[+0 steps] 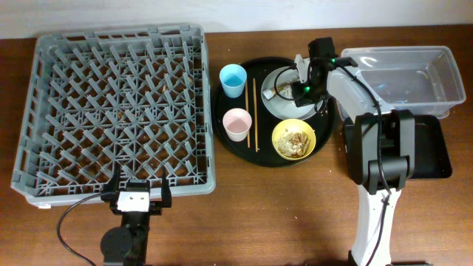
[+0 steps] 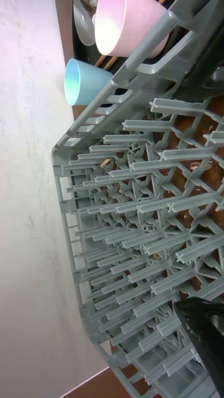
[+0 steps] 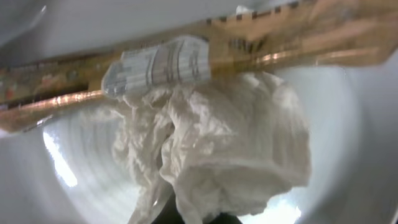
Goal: Sort waste into correct bins and load items into the dishwasher rack
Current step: 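Carry the tissue with the right gripper and drop it into the clear bin, then return the right gripper to the plate and grasp the food scraps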
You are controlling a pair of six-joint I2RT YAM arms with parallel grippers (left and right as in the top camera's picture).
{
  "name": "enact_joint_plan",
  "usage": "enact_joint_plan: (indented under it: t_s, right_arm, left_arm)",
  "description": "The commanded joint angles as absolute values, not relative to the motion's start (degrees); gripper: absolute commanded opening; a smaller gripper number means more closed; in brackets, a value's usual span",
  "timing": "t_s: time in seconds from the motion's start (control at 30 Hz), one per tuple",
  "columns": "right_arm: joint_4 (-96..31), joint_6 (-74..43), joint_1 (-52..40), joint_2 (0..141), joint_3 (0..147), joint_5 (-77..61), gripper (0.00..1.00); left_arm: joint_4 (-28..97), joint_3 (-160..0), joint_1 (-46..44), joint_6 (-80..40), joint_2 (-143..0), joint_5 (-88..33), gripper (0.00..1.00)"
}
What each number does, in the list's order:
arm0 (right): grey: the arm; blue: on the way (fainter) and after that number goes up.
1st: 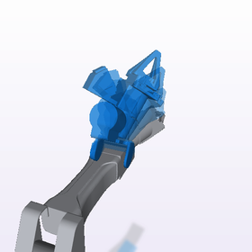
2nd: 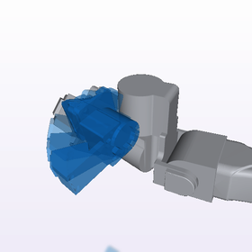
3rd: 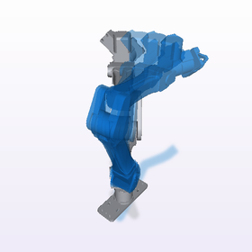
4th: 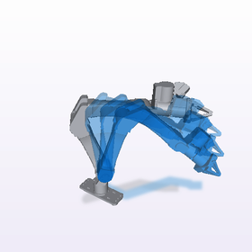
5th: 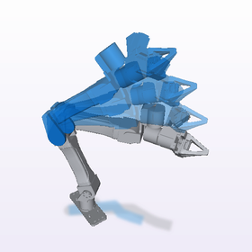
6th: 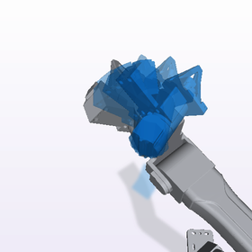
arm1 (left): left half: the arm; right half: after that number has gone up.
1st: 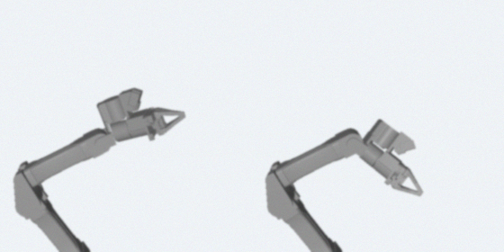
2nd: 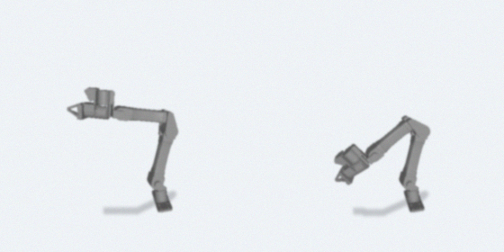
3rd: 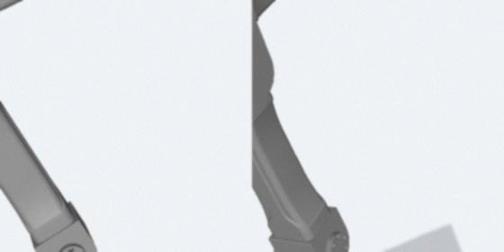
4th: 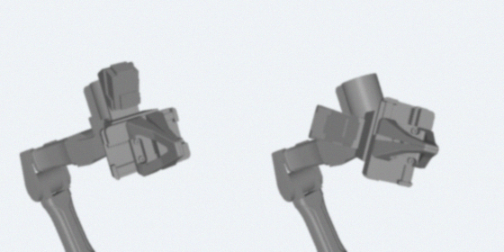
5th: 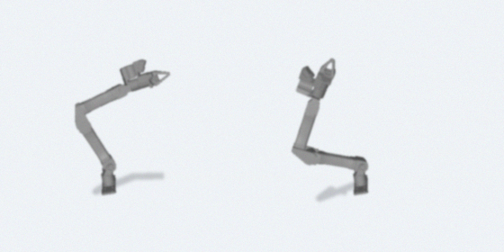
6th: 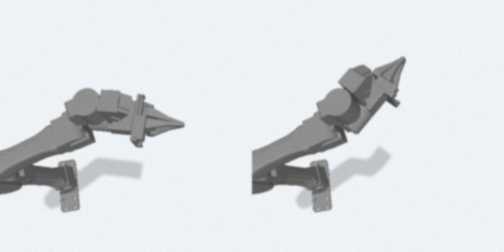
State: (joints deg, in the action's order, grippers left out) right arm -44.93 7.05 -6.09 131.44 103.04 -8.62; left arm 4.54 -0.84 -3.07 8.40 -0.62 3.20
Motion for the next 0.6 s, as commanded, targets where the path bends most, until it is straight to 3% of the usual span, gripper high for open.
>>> enact_joint_plan:
  t_s: [0.0,0.17,0.27,0.37,0.53,0.57]
  right_arm:
    - [-53.12,1.19,-5.98,127.72,110.04,-8.29,0.04]
    - [-74.02,-6.20,-2.76,119.09,127.46,-4.75,0.04]
    - [-76.31,-14.31,2.02,118.10,129.23,6.42,0.04]
    - [-74.22,-16.82,6.28,119.87,126.19,7.57,0.04]
    - [-66.96,-16.53,9.08,123.76,122.30,7.53,0.80]
    - [-66.17,-14.96,9.06,123.44,122.78,5.98,0.90]
  left_arm:
    - [4.58,-0.54,-2.83,9.32,-0.36,2.74,1.00]
    - [4.58,-0.54,-2.83,9.34,-0.36,2.74,1.00]
    - [4.58,-0.54,-2.83,9.32,-0.36,2.74,1.00]
    - [4.58,-0.54,-2.83,9.34,-0.36,2.74,1.00]
    - [4.58,-0.54,-2.83,9.32,-0.36,2.74,1.00]
    - [4.58,-0.54,-2.83,9.32,-0.36,2.74,0.99]
